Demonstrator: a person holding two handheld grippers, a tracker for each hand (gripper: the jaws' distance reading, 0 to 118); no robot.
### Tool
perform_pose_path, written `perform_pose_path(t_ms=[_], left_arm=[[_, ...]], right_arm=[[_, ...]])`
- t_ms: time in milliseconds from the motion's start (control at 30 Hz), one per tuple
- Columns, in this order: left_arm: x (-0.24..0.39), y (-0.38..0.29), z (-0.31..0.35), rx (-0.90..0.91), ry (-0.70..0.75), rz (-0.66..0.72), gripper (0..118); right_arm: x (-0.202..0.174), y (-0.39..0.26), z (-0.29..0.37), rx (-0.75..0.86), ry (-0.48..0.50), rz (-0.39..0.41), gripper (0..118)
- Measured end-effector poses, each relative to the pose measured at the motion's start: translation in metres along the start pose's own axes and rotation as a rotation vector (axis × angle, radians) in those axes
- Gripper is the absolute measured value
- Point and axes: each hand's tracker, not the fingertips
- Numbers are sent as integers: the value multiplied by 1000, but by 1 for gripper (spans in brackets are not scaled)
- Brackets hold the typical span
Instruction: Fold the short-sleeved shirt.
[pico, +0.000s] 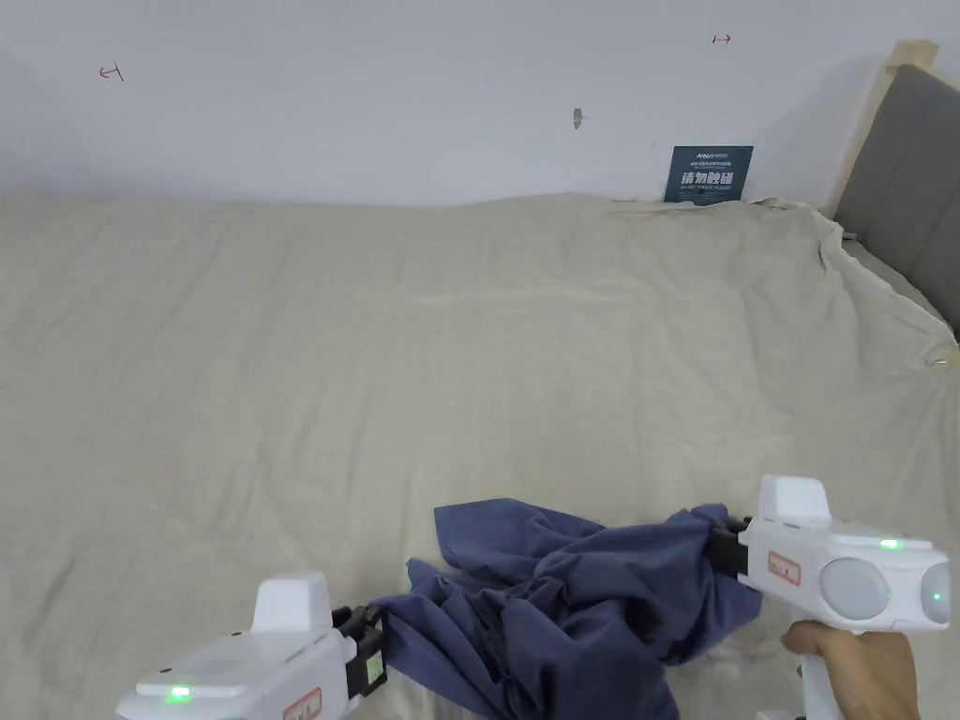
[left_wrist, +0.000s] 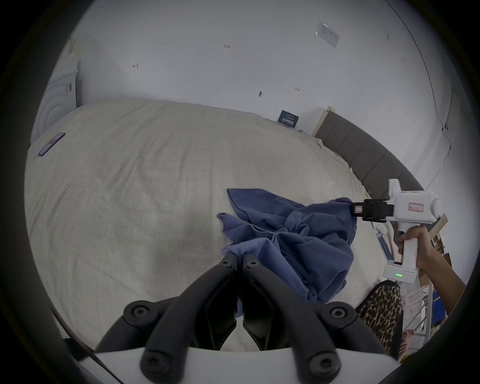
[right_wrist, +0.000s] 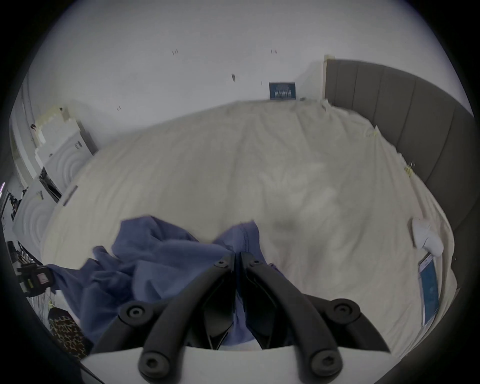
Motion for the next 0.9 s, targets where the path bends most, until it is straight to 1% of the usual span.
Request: perform_pose_path(t_ms=[133, 200, 300, 333, 467, 533, 700, 900], left_arm=[[-12, 24, 13, 59, -17, 62, 0], [-19, 41, 21, 103, 6, 58, 0], [-33, 72, 36, 168, 38, 43, 0], [-38, 85, 41, 191, 57, 33, 0], [-56, 129, 57, 264, 127, -3, 0], [-65, 152, 67, 293, 136, -2, 0], [-78, 203, 84, 371, 151, 22, 0], [-73, 265, 101, 451, 208, -14, 0]], right_arm=[[-6, 32, 41, 103, 52, 4, 3], [-10, 47, 58, 153, 65, 8, 2], [-14, 73, 84, 245, 52, 20, 1], [-14, 82, 90, 244, 66, 11, 1], [-13, 111, 104, 298, 74, -1, 1], [-13, 125, 108, 333, 65, 5, 1], [-9, 163, 115, 393, 64, -36, 0], [-14, 217, 123, 483, 26, -17, 0]])
